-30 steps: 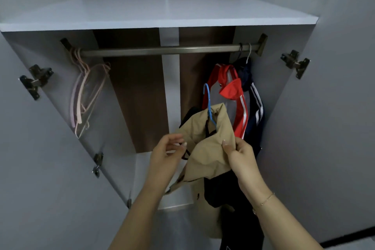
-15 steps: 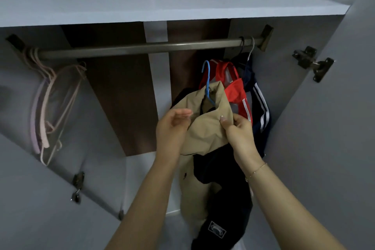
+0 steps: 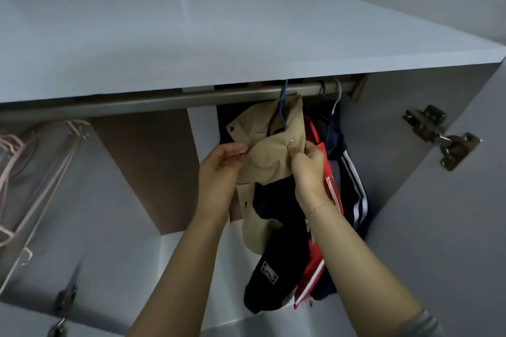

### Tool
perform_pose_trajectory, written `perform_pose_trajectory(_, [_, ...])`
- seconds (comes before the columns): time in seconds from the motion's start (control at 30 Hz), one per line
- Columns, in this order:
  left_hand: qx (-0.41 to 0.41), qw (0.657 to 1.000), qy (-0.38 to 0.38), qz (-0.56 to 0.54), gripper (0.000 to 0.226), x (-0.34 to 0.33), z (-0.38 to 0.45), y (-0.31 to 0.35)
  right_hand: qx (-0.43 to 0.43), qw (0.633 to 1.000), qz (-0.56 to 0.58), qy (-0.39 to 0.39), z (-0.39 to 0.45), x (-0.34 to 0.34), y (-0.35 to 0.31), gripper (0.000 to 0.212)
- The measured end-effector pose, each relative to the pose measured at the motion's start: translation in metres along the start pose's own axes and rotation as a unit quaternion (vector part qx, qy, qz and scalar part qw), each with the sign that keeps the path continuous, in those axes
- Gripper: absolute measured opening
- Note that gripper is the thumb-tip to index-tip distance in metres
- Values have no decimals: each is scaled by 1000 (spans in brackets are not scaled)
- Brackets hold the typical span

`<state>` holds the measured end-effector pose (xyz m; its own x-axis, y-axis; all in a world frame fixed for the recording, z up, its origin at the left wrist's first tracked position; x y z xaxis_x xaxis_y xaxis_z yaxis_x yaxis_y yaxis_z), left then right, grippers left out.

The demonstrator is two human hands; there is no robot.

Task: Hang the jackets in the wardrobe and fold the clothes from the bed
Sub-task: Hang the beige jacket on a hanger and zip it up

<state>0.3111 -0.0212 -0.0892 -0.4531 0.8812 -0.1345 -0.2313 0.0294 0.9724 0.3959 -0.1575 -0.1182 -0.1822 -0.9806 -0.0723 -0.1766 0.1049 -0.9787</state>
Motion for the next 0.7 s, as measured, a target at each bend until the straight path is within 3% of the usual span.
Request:
perform_pose_trajectory(0.13, [-21, 1000, 0, -2, 29, -6, 5, -3, -8, 998, -56, 21, 9, 9, 31, 19])
perform_pose_trajectory(0.4, [23, 999, -28, 2, 28, -21, -14, -14, 87, 982, -166, 16, -3, 40, 42, 23])
perform_pose_trajectory(0.57, [20, 999, -45, 12, 28, -12, -47, -7, 180, 966, -187, 15, -53, 54, 38, 38])
perform_pose_trajectory(0.7, [6, 999, -38, -1, 31, 17, -86, 4, 137, 979, -119, -97, -108, 56, 27, 33])
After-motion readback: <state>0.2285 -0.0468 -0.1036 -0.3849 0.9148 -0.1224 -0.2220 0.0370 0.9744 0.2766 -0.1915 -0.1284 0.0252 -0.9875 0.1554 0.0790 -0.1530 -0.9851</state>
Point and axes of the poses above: each hand's wrist, its own z-axis towards the middle knuckle, its own x-axis out of the back of the hand, y = z × x, the point moved 1 cm from there along z, towards the middle knuckle, and after that the axes turned 9 degrees about -x, right-handed, at the moved point
